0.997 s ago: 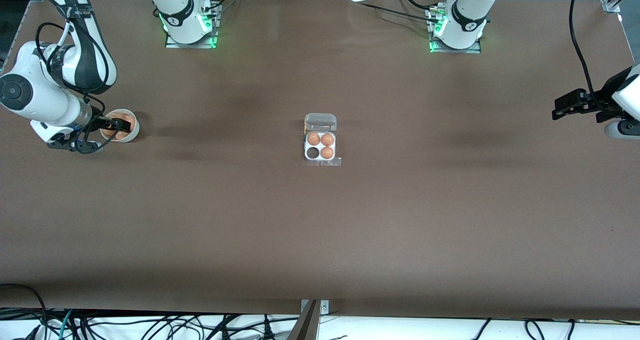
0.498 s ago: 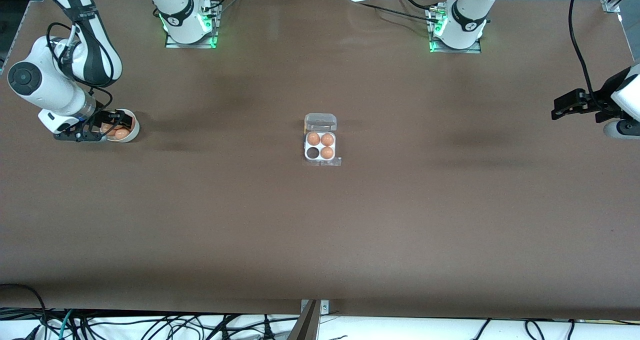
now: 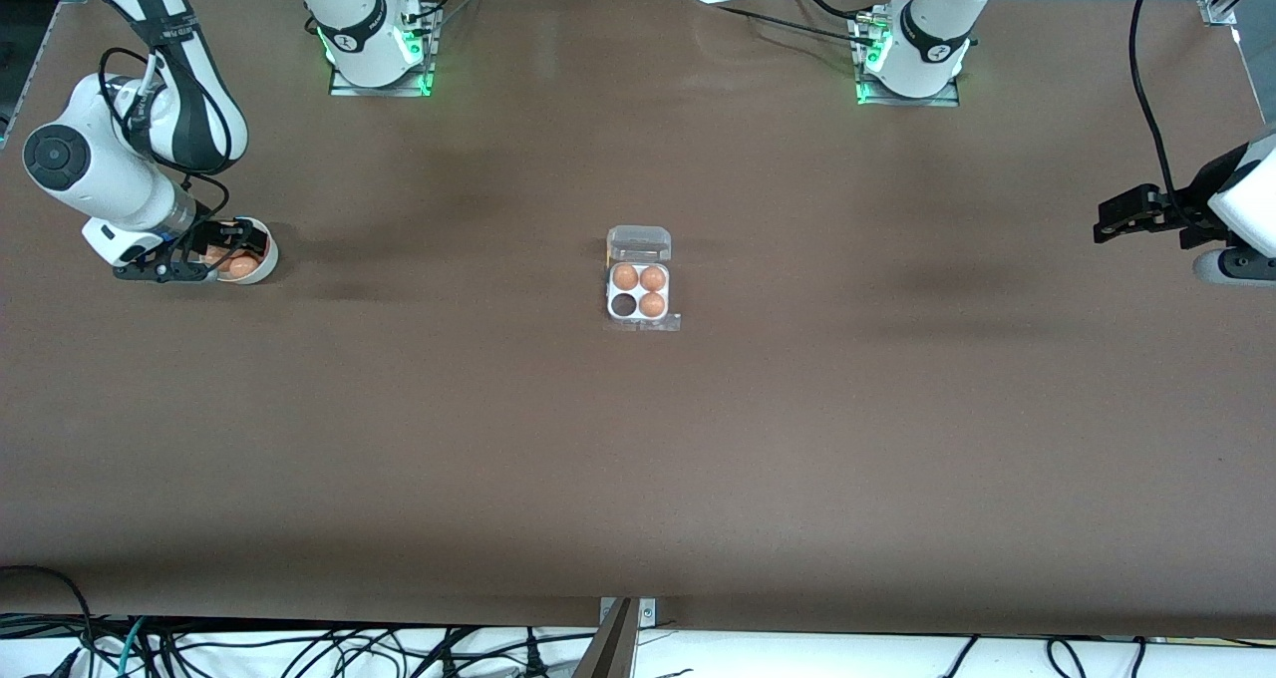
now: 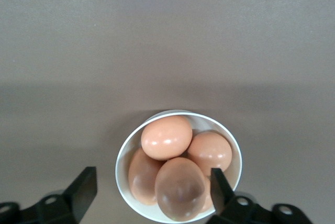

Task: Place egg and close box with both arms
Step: 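Close the right gripper on one brown egg and lift it, then carry the egg with the right gripper over the plastic carton, then lower the egg into the empty carton slot and open the right gripper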

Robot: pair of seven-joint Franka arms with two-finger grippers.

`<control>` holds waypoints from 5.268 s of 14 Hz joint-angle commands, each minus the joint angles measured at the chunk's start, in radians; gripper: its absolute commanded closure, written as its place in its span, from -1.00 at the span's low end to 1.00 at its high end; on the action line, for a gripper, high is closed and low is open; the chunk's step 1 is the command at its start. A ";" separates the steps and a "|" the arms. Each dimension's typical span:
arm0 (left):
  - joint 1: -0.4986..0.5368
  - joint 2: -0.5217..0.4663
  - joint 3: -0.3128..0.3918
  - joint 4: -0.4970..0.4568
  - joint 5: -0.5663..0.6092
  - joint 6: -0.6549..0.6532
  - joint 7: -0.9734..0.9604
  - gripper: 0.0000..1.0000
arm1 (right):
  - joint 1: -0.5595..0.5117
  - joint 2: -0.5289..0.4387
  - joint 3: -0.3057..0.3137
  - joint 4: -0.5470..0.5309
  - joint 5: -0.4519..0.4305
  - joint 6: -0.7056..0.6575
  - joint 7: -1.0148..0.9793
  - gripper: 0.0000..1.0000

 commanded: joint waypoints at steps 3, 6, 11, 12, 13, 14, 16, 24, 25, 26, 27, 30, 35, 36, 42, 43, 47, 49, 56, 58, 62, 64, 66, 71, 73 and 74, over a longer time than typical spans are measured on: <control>0.005 0.001 -0.004 0.006 0.013 -0.010 0.017 -1.00 | -0.008 0.009 -0.031 -0.016 -0.014 0.046 -0.053 -0.74; 0.005 0.001 -0.004 0.006 0.013 -0.010 0.017 -1.00 | -0.008 0.012 -0.034 -0.016 -0.014 0.046 -0.053 -0.64; 0.005 0.003 -0.004 0.006 0.013 -0.010 0.017 -1.00 | -0.008 0.014 -0.033 -0.016 -0.014 0.034 -0.053 -0.28; 0.005 0.003 -0.004 0.008 0.013 -0.010 0.019 -1.00 | -0.008 0.015 -0.033 -0.018 -0.014 0.032 -0.053 -0.17; 0.005 0.003 -0.004 0.008 0.013 -0.010 0.019 -1.00 | -0.008 0.017 -0.033 -0.016 -0.014 0.028 -0.055 -0.14; 0.005 0.003 -0.004 0.008 0.013 -0.010 0.019 -1.00 | -0.008 0.015 -0.033 -0.016 -0.014 0.023 -0.055 -0.08; 0.005 0.003 -0.004 0.006 0.013 -0.010 0.019 -1.00 | -0.008 0.017 -0.033 -0.016 -0.014 0.023 -0.055 0.01; 0.005 0.001 -0.004 0.009 0.013 -0.010 0.017 -1.00 | -0.006 0.014 -0.030 0.016 -0.006 -0.040 -0.053 0.14; 0.003 0.001 -0.006 0.021 0.013 -0.010 0.011 -1.00 | -0.005 0.014 -0.030 0.028 -0.008 -0.053 -0.053 0.14; 0.000 0.001 -0.006 0.026 0.015 -0.009 0.007 -1.00 | -0.005 0.014 -0.028 0.040 -0.006 -0.072 -0.053 0.14; -0.003 0.003 -0.006 0.023 0.013 -0.009 0.008 -1.00 | -0.002 0.014 -0.027 0.054 -0.006 -0.098 -0.053 0.14; 0.005 0.013 -0.006 0.017 0.013 -0.009 0.020 -1.00 | 0.000 0.014 -0.025 0.103 -0.002 -0.170 -0.052 0.14; 0.006 0.012 -0.006 0.026 0.013 -0.009 0.019 -1.00 | 0.085 0.020 -0.024 0.275 0.026 -0.389 -0.035 0.14; 0.006 0.012 -0.004 0.026 0.013 -0.009 0.017 -1.00 | 0.110 0.034 -0.022 0.318 0.052 -0.438 -0.033 0.14; 0.006 0.012 -0.004 0.028 0.013 -0.009 0.019 -1.00 | 0.294 0.129 -0.019 0.519 0.162 -0.590 0.158 0.14; 0.006 0.012 -0.004 0.026 0.013 -0.009 0.019 -1.00 | 0.331 0.144 -0.019 0.539 0.184 -0.595 0.206 0.14; 0.006 0.012 -0.004 0.023 0.013 -0.010 0.019 -1.00 | 0.470 0.204 -0.017 0.632 0.254 -0.600 0.420 0.14; 0.006 0.012 -0.004 0.022 0.013 -0.010 0.019 -1.00 | 0.550 0.253 -0.017 0.698 0.291 -0.603 0.531 0.14; 0.006 0.012 -0.004 0.017 0.013 -0.010 0.019 -1.00 | 0.748 0.471 -0.016 0.937 0.417 -0.590 0.902 0.14; 0.006 0.014 -0.004 0.015 0.012 -0.010 0.019 -1.00 | 0.782 0.537 -0.014 1.020 0.418 -0.587 0.990 0.14; 0.006 0.014 -0.004 0.015 0.012 -0.010 0.019 -1.00 | 0.794 0.584 0.033 1.068 0.477 -0.520 1.062 0.14; 0.006 0.014 -0.004 0.015 0.012 -0.010 0.019 -1.00 | 0.794 0.594 0.042 1.068 0.494 -0.476 1.085 0.14; 0.006 0.014 -0.004 0.015 0.012 -0.010 0.019 -1.00 | 0.794 0.604 0.053 1.068 0.533 -0.425 1.087 0.14; 0.006 0.015 -0.004 0.014 0.012 -0.010 0.019 -1.00 | 0.802 0.634 0.055 1.068 0.569 -0.391 1.087 0.16; 0.006 0.015 -0.004 0.014 0.013 -0.010 0.019 -1.00 | 0.802 0.641 0.055 1.068 0.607 -0.391 1.085 0.16; 0.006 0.015 -0.004 0.015 0.012 -0.010 0.019 -1.00 | 0.802 0.640 0.055 1.068 0.630 -0.391 1.081 0.16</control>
